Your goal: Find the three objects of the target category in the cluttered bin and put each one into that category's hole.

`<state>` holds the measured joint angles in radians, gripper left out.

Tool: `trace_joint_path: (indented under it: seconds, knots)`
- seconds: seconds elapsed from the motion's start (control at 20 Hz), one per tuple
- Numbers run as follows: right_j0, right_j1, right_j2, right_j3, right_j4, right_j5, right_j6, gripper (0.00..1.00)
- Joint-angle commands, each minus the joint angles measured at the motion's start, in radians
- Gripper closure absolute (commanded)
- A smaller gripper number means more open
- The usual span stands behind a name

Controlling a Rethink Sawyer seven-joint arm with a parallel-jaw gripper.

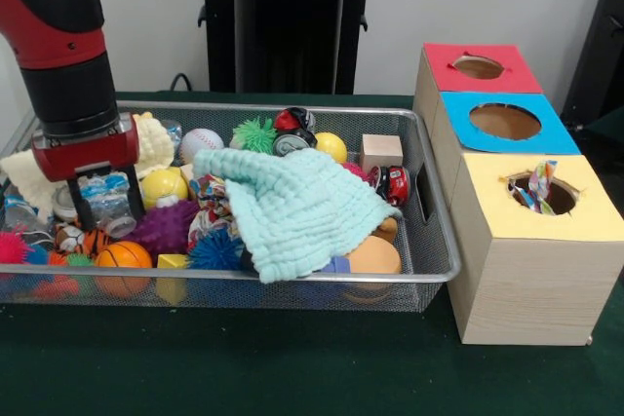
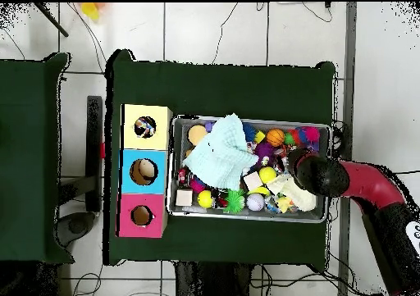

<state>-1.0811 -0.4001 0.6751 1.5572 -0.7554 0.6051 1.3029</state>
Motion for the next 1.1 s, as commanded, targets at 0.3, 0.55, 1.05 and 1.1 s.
trace_joint_path:
  seconds: [0.3, 0.55, 1.05, 1.1]
  knots:
    - [0.035, 0.031, -0.069, 0.013, -0.095, -0.047, -0.076, 1.00]
    - [0.056, 0.028, -0.059, -0.010, -0.089, -0.014, -0.104, 1.00]
    - [0.051, 0.037, -0.060, 0.005, -0.068, -0.033, -0.069, 0.00]
    - [0.051, 0.035, -0.061, 0.005, -0.067, -0.032, -0.068, 0.00]
